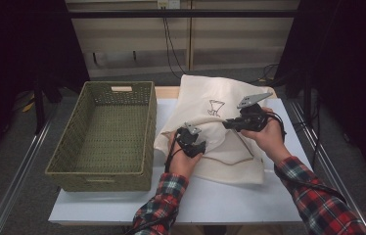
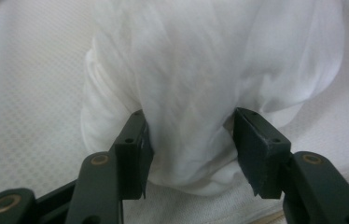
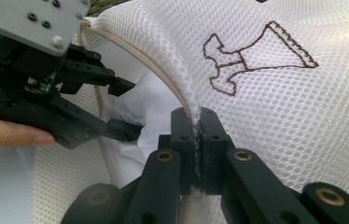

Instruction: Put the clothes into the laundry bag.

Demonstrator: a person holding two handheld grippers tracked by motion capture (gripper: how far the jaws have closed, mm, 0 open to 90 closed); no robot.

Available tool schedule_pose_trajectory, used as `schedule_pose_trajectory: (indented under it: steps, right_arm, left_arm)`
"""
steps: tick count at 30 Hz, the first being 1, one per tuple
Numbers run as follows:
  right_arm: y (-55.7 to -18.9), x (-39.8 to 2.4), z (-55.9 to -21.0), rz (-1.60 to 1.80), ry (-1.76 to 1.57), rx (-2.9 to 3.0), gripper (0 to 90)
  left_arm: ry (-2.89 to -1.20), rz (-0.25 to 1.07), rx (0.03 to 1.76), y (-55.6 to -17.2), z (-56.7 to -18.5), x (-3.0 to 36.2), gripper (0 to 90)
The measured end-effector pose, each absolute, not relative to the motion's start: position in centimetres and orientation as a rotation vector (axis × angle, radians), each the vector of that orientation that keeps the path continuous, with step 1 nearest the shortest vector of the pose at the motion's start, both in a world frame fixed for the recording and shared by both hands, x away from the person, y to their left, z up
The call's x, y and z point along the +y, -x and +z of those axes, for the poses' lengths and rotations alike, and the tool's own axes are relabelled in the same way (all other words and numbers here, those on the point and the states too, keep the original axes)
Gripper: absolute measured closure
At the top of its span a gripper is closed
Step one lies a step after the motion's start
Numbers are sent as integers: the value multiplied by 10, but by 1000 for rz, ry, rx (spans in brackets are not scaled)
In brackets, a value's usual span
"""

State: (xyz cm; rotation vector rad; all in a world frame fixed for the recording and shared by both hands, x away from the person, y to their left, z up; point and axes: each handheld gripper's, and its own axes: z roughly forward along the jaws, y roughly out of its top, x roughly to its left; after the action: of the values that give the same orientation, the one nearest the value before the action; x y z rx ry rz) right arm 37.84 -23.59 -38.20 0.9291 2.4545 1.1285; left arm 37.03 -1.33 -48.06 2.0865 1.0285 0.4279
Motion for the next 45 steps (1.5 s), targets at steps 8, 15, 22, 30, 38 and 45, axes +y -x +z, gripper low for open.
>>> schedule_pose_trajectory:
  steps: [8,15,22,30,38,45]
  right_arm:
    - [-379,-236,-383,1133,-933,2448,871]
    - [-377,-237,-383,1141,-932,2452,872]
    - [-376,-237,-386,1147,-938,2457,872]
    - [-377,-236,-387,1144,-935,2465,869]
    - [-376,-232,-384,1138,-929,2463,866]
    - [-373,-232,-382,1157,-924,2460,856]
  left_arm:
    - [-2117,546,1003,-370,-488,-21,631]
    - [-2068,547,1065,-379,-484,-24,821]
    - [-1969,586,1089,-393,-477,-18,822]
    - [-1995,523,1087,-391,-481,-14,736]
    - [-1966,490,1071,-382,-472,-7,470]
    - [-1946,464,1045,-369,-460,-5,352]
